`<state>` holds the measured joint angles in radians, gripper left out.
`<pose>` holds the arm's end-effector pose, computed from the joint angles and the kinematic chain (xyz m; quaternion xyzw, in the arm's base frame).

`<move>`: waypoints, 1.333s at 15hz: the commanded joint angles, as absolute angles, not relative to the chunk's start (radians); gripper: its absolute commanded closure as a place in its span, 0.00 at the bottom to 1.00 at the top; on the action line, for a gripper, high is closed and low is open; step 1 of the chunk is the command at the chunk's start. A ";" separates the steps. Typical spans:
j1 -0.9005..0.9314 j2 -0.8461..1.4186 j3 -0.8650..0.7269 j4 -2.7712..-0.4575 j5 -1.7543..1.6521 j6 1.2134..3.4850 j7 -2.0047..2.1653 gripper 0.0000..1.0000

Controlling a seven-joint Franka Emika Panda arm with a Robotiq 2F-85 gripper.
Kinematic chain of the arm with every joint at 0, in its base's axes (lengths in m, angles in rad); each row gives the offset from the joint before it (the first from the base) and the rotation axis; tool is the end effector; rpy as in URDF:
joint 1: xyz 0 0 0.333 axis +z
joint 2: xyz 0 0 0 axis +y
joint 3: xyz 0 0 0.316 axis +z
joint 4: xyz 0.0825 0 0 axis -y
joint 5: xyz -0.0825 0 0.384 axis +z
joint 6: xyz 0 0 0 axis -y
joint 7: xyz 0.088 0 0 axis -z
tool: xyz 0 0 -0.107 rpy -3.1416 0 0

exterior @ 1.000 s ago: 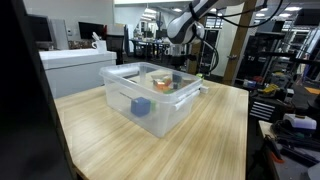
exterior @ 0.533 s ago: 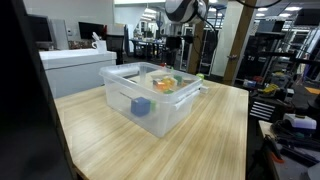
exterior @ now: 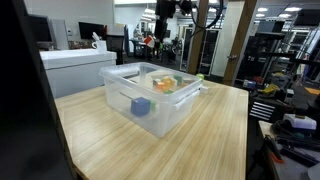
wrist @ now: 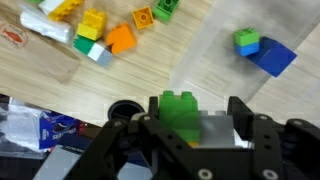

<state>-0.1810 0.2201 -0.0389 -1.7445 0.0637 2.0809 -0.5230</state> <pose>0.6214 -0.1339 0.4563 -0.9885 -0.1376 -0.0631 0.0016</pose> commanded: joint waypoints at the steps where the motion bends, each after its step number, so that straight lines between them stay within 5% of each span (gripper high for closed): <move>1: -0.111 0.111 -0.007 -1.862 0.047 2.055 -0.486 0.55; 6: -0.057 0.091 -0.007 -1.975 0.027 2.004 -0.417 0.55; 7: -0.059 0.093 -0.009 -1.985 0.033 2.011 -0.415 0.08; 9: -0.068 0.099 -0.013 -1.977 0.071 2.006 -0.428 0.01; 20: -0.197 0.153 -0.148 -1.825 0.189 2.046 -0.395 0.00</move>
